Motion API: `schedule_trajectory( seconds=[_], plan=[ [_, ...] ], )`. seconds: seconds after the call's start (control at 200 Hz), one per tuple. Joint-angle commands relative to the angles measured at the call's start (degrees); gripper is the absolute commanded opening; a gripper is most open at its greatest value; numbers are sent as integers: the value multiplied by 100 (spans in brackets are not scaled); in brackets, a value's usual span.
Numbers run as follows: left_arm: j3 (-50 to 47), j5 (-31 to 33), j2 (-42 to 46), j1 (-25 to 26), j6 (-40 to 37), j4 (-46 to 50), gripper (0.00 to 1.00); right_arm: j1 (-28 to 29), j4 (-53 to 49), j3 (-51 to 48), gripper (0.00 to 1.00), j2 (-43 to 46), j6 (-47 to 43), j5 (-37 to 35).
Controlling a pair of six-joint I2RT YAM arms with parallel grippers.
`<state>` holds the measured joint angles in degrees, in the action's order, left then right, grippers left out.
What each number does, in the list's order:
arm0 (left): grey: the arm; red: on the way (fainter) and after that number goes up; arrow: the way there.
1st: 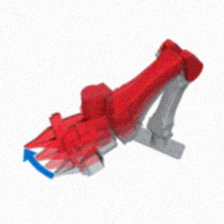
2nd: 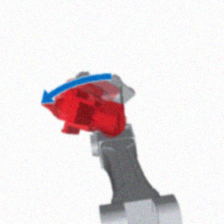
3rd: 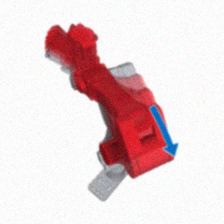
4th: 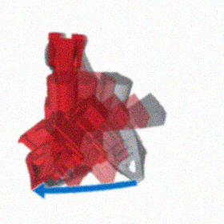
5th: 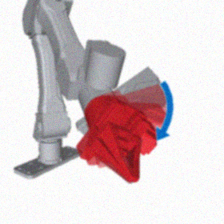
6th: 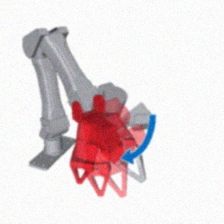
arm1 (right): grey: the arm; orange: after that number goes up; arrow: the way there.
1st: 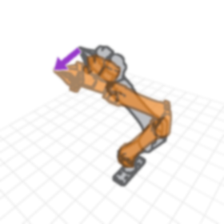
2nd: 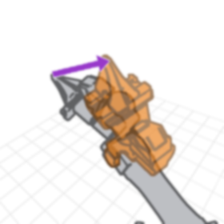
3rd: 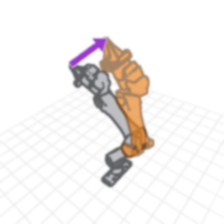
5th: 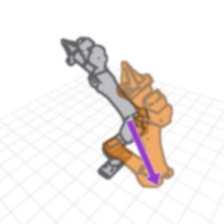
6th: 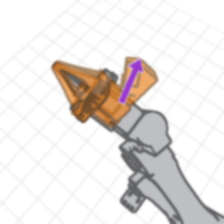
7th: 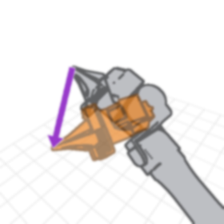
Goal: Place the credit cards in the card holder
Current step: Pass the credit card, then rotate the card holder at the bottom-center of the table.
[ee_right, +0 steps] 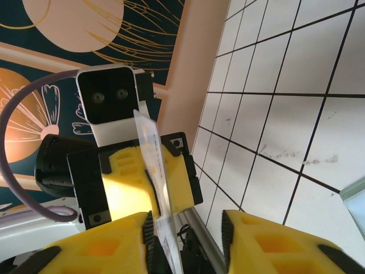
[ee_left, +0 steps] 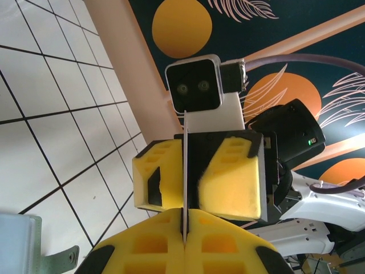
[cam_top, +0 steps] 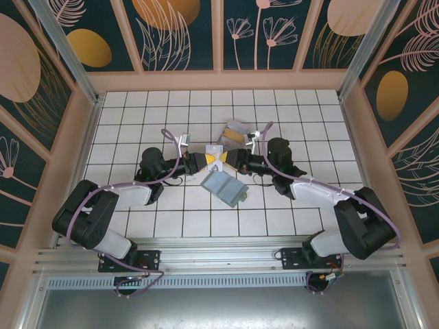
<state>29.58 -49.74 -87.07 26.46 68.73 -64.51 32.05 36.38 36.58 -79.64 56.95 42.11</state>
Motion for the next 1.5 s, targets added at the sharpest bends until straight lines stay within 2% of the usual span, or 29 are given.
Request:
schedule_trajectory(
  seconds=[0.0, 0.24, 0.275, 0.305, 0.325, 0.35, 0.395, 0.465, 0.536, 0.621, 0.736, 0.851, 0.951, 1.071, 1.356, 1.491],
  plan=[
    [96, -155, -56, -27, 24, -308, 0, 103, 382, 277, 29, -115, -8, 105],
    [129, -110, -173, -33, -101, -92, 0, 165, 394, 231, 0, -53, -8, 157],
    [163, -107, -196, -51, -145, 13, 12, 186, 336, 223, 0, -20, -21, 137],
    [183, -62, -205, -83, -233, 162, 29, 201, 240, 202, 0, 27, -37, 84],
    [191, -19, -199, -118, -312, 309, 36, 206, 130, 181, 0, 70, -62, 28],
    [204, 56, -182, -158, -449, 577, 42, 211, -40, 160, 0, 137, -104, -48],
    [266, 266, -117, -278, -895, 1329, 45, 205, -526, 144, 0, 302, -261, -173],
    [403, 822, 37, -479, -1783, 2748, 46, 269, -1868, 315, 0, 545, -817, -616],
    [650, 1699, 147, -536, -2703, 4170, 47, 443, -3071, 435, 0, 723, -1224, -1209],
    [856, 2230, -4, -532, -3246, 4886, 48, 795, -3759, 421, 0, 753, -1389, -1767],
    [933, 2172, -342, -541, -3279, 4780, 48, 1622, -4332, 574, 0, 450, -1741, -2601],
    [975, 2033, -521, -536, -3183, 4581, 48, 2302, -4639, 808, 0, 82, -2225, -3733],
    [971, 1957, -484, -536, -3155, 4526, 48, 2528, -4789, 883, 0, -78, -2643, -4615],
    [927, 1960, -425, -532, -3189, 4545, 48, 2657, -4447, 737, 0, -116, -3043, -5235],
    [865, 1833, -469, -540, -3102, 4401, 48, 2902, -4118, 357, 0, 25, -3672, -5909],
    [930, 1777, -555, -536, -3086, 4389, 48, 2907, -3959, 133, 0, 291, -3711, -5519]
  ],
)
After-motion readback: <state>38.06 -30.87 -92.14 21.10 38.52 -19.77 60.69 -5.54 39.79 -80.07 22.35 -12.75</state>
